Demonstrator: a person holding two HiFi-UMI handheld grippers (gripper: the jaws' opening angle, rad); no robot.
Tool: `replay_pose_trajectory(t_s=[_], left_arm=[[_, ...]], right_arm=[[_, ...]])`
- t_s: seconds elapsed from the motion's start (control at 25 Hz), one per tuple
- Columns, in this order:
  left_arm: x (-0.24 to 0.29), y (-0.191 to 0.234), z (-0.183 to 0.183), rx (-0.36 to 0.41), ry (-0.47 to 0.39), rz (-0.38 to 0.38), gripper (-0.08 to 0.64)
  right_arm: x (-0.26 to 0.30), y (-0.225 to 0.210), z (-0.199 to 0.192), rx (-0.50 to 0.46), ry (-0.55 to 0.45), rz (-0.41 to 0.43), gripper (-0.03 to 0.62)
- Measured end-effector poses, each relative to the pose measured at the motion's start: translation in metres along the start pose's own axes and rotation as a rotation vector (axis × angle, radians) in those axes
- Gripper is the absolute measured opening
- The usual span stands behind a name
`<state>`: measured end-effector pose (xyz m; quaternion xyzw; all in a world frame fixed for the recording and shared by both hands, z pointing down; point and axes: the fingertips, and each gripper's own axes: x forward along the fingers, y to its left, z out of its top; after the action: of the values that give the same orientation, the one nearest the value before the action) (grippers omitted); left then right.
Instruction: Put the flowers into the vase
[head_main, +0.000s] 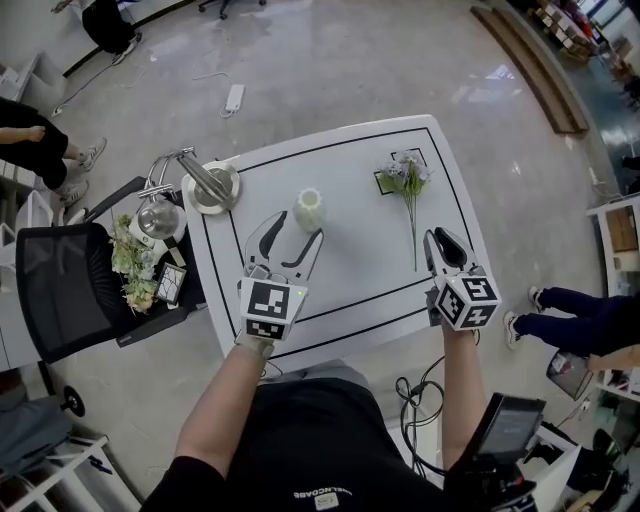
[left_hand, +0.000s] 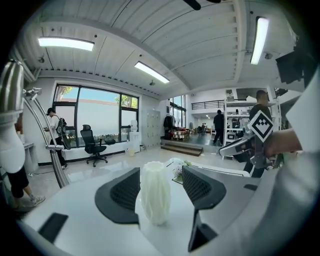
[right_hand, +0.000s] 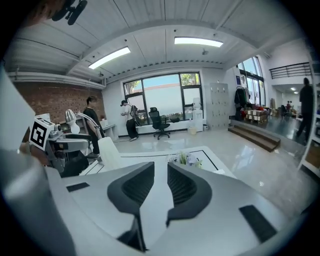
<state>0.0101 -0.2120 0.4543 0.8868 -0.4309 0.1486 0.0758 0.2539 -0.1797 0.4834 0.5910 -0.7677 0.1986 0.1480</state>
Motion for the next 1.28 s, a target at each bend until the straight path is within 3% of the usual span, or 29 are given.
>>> replay_pose_trajectory(t_s=[0.56,0.92,1.28], left_arm=[[0.049,0.015,-0.036,0.004,0.077,0.0,0.345],[0.069,0.015,-0.042,0.006,0.069,-0.035,0.35],[0.069,0.014,-0.048,0.003,0.073,-0.049,0.347]], right_arm=[[0.079,-0.04,-0.073,-0.014,0.257,0.008,0.129],[0.113,-0.057,-0.106,-0.021,0.36,-0.003,0.13],[0.131,-0.076,-0.126,-0.038,0.431,-0.071,0.124]])
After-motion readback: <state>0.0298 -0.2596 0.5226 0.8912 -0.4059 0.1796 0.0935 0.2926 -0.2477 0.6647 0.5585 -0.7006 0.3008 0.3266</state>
